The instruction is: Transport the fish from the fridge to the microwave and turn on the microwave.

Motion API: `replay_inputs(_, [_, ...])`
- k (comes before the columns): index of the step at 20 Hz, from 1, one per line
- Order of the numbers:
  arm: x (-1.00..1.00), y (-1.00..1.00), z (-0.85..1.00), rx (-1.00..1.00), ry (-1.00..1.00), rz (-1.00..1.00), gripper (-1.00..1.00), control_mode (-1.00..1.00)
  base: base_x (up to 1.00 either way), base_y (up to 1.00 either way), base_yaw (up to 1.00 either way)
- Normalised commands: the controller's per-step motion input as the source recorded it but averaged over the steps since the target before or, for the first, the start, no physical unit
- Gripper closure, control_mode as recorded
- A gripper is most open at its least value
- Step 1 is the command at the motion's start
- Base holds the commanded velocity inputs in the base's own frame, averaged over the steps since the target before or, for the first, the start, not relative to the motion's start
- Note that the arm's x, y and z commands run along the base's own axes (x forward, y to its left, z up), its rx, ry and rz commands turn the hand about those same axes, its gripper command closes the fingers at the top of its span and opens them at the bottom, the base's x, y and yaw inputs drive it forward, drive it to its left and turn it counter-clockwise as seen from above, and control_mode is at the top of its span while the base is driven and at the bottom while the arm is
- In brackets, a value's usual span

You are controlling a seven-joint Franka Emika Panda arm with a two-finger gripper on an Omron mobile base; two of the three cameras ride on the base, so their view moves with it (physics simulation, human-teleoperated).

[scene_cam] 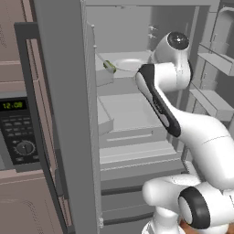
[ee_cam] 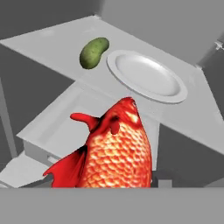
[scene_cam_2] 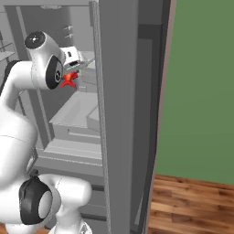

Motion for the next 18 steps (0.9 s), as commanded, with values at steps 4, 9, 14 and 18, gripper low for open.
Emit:
replay_inputs(4, [-0.60, 0.00, 0.00, 0.11, 0.00, -0.17, 1.00, -1.00, 0.00, 0.00, 0.00])
replay_inputs(9, [-0.55, 0.00, 0.00, 0.11, 0.00, -0.15, 1.00, -1.00, 0.00, 0.00, 0.00])
replay_inputs(14, [-0.47, 0.00, -0.09, 0.07, 0.00, -0.13, 1.00, -1.00, 0.00, 0.00, 0.00])
replay_inputs(18, [-0.39, 0.00, -0.15, 0.04, 0.00, -0.11, 1.00, -1.00, 0.00, 0.00, 0.00])
